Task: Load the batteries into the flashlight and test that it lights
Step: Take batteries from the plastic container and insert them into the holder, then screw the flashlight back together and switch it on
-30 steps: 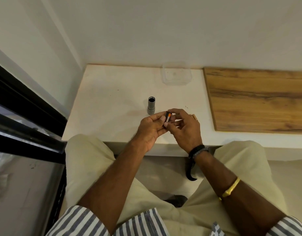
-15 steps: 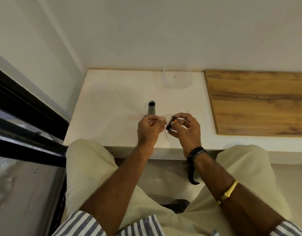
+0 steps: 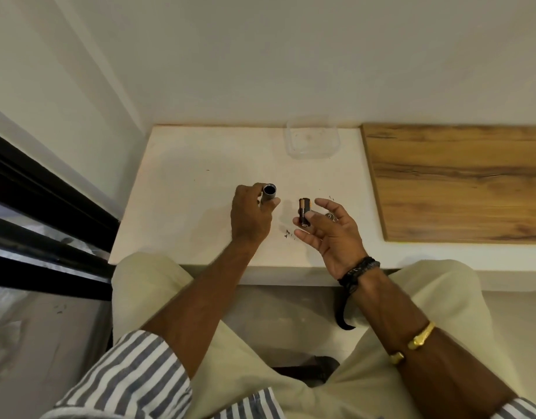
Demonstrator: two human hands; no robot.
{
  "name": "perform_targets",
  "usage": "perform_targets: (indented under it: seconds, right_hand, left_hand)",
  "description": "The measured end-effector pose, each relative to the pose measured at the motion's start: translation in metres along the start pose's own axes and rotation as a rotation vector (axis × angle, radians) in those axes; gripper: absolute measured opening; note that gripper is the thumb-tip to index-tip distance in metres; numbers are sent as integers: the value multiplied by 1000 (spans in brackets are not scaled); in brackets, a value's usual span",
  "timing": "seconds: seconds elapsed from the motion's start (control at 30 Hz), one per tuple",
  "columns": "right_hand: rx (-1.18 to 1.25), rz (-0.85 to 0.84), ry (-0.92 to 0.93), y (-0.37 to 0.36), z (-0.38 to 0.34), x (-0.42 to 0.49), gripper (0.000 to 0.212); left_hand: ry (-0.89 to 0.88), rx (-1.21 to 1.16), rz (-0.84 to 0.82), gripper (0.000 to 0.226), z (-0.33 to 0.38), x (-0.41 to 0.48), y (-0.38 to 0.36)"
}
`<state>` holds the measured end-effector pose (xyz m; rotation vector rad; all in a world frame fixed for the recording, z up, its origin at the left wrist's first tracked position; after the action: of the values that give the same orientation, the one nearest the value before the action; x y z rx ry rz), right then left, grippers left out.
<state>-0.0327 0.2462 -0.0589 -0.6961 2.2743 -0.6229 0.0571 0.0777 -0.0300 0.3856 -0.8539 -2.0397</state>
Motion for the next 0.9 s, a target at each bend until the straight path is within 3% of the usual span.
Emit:
perform_targets:
  seconds: [0.13, 0.33, 0.6, 0.9]
  right_hand:
    - [-32, -39, 35, -3, -4, 2, 19]
    - [-141, -100, 139, -7, -19, -4, 18]
    - [-540, -6, 409, -5, -43, -10, 29]
    - [-513, 176, 578, 3, -43, -19, 20]
  left_hand:
    - [-210, 116, -57, 20, 16, -19, 0]
    - [-365, 384, -18, 26, 35, -40, 4]
    - [-388, 429, -47, 31, 34, -49, 0]
    - [-340, 340, -69, 35, 32, -53, -6]
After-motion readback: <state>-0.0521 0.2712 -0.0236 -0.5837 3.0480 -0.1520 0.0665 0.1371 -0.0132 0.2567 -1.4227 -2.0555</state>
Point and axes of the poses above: each hand's wrist, its own x-axis towards the middle knuckle, its own y-axis out of the back of the hand, z = x × y, the point moved 9 cm from there along x, towards the middle knuckle, and after that the axes turned 7 degrees about x, right-handed, at the moved point
